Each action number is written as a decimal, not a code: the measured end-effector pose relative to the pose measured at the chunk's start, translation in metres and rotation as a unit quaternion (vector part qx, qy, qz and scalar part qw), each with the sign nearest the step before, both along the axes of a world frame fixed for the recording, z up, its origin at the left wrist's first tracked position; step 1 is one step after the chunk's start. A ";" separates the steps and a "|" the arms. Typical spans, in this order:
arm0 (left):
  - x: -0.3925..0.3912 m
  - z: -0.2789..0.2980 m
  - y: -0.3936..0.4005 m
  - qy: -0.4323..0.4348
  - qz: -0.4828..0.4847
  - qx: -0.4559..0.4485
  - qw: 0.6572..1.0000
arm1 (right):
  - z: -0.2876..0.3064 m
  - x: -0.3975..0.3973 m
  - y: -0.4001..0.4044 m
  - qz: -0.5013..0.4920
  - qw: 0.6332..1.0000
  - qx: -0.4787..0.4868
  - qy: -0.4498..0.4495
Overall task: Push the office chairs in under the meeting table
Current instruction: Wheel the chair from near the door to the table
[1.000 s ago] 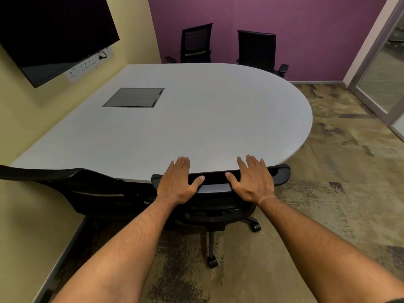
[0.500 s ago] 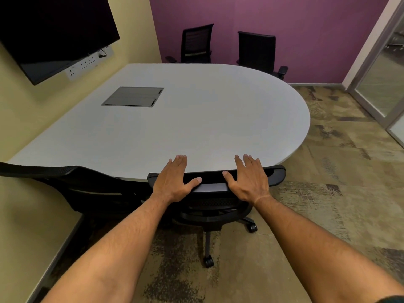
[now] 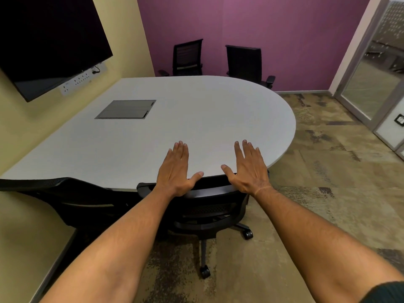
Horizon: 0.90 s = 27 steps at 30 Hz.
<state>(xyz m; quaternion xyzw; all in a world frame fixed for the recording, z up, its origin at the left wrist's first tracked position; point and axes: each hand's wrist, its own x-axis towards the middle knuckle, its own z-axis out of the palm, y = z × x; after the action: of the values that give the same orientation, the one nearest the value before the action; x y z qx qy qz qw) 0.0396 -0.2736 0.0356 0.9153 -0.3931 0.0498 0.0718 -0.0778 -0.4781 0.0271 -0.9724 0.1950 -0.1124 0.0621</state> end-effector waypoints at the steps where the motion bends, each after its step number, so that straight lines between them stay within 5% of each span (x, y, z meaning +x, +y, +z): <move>1: -0.001 0.005 -0.008 -0.009 -0.004 -0.004 1.000 | 0.004 -0.003 -0.006 -0.004 1.000 -0.005 -0.008; 14: 0.000 0.054 -0.153 -0.105 -0.089 -0.041 0.990 | 0.051 -0.040 -0.117 -0.091 0.990 -0.075 -0.071; 27: 0.055 0.046 -0.360 -0.076 -0.150 -0.091 0.982 | 0.071 -0.006 -0.305 -0.140 0.979 -0.099 -0.107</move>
<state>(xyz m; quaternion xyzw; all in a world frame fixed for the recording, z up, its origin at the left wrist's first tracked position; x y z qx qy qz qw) 0.0949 -0.6340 0.0816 0.8293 -0.5239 0.1436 0.1313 -0.0843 -0.7831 0.0982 -0.9191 0.3092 -0.2421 -0.0306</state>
